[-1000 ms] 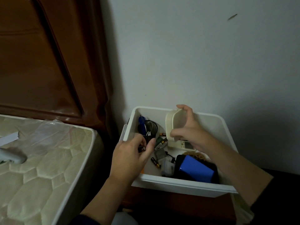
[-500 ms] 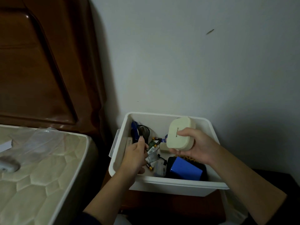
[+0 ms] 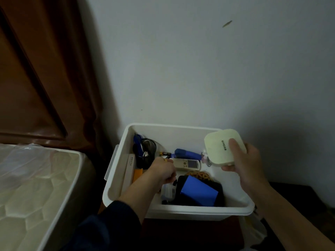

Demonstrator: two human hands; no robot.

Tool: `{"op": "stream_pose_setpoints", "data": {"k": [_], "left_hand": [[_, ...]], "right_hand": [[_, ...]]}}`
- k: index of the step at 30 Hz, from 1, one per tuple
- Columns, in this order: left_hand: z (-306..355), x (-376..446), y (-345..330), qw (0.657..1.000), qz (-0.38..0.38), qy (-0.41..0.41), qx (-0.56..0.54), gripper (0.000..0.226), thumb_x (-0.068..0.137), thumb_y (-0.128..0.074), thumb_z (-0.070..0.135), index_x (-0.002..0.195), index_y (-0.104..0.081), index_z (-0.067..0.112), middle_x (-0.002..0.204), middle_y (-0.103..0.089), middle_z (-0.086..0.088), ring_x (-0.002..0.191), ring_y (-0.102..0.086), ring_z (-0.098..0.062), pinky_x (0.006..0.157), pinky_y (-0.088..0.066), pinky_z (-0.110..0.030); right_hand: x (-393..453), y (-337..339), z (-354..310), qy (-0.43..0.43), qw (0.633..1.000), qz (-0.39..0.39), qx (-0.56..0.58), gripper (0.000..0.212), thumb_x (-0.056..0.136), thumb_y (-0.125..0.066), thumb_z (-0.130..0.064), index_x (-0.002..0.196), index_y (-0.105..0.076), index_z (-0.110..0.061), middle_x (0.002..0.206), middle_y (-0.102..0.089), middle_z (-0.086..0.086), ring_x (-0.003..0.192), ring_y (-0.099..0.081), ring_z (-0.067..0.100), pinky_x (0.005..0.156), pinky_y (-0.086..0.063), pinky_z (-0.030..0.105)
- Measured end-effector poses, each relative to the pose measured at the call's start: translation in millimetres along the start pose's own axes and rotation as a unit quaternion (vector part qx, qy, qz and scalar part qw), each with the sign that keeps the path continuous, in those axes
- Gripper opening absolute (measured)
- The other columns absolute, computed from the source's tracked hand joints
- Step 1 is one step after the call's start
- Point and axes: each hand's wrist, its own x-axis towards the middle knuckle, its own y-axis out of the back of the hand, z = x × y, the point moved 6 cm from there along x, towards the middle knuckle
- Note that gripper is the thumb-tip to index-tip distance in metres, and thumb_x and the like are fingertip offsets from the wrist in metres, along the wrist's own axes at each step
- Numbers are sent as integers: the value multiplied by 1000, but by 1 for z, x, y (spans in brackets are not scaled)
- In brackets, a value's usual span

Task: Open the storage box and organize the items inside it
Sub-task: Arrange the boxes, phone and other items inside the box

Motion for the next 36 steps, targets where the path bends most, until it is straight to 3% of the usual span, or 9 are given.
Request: {"op": "stream_pose_setpoints", "data": {"k": [4,9,20,23,25,27,31,33,36], "left_hand": [[-2,29,-13,1000,23,-6,4,26,99,-55,-12,118,-60,6,105,-60,-21,88,-62,-30,91,-57,-38],[-5,47,-19,992,33,-74,95,19,96,-61,-10,89,-61,8,92,-62,-16,88,-66,-33,90,-62,-50],[-6,65,-5,995,26,-93,27,15,88,-71,-2,100,-63,4,77,-61,-6,73,-60,-21,63,-48,-28],[-7,64,-10,995,8,-94,25,40,88,-71,-3,124,-55,6,103,-66,-10,94,-64,-25,82,-56,-38],[-5,55,-14,992,-11,-115,53,41,92,-73,0,127,-55,10,111,-65,-9,94,-65,-20,76,-57,-24],[-5,44,-27,975,-71,-140,158,37,94,-78,19,125,-59,12,112,-65,-3,95,-63,-11,69,-51,-14],[-18,32,-50,888,-190,-157,387,79,77,-88,57,141,-53,26,137,-53,4,127,-53,-16,104,-47,-30],[-20,30,-54,829,-209,-176,487,92,71,-89,62,148,-45,35,145,-39,4,138,-40,-22,119,-39,-44],[-20,27,-56,811,-211,-188,513,95,66,-93,58,145,-45,40,140,-34,3,136,-35,-25,120,-38,-51]], "right_hand": [[7,10,-5,74,981,-10,-181,43,96,-68,-52,127,-62,-22,111,-69,2,90,-74,23,56,-65,41],[6,-19,-10,185,897,-44,-399,47,98,-65,-52,140,-58,-32,112,-68,-7,97,-66,19,80,-55,35],[1,-29,-1,224,923,-24,-311,43,101,-63,-46,139,-61,-27,125,-70,-4,110,-66,18,90,-56,36],[2,-28,-2,218,927,-13,-305,44,100,-63,-47,139,-61,-26,125,-70,-3,110,-65,19,90,-56,36],[1,-27,-2,220,929,-9,-298,44,100,-62,-48,138,-61,-25,125,-70,-3,111,-65,19,90,-56,37],[-1,-27,-2,228,928,0,-293,43,100,-63,-47,137,-61,-25,125,-70,-2,110,-65,19,89,-54,34],[-2,-27,-1,237,934,21,-266,40,100,-65,-42,134,-63,-22,125,-71,-2,112,-64,19,91,-47,27],[-2,-25,-1,237,936,30,-258,39,100,-66,-41,133,-64,-22,124,-71,-1,111,-65,19,91,-46,27],[-2,-23,0,239,937,35,-253,42,100,-64,-43,135,-63,-21,126,-70,0,111,-63,17,93,-48,29]]}}
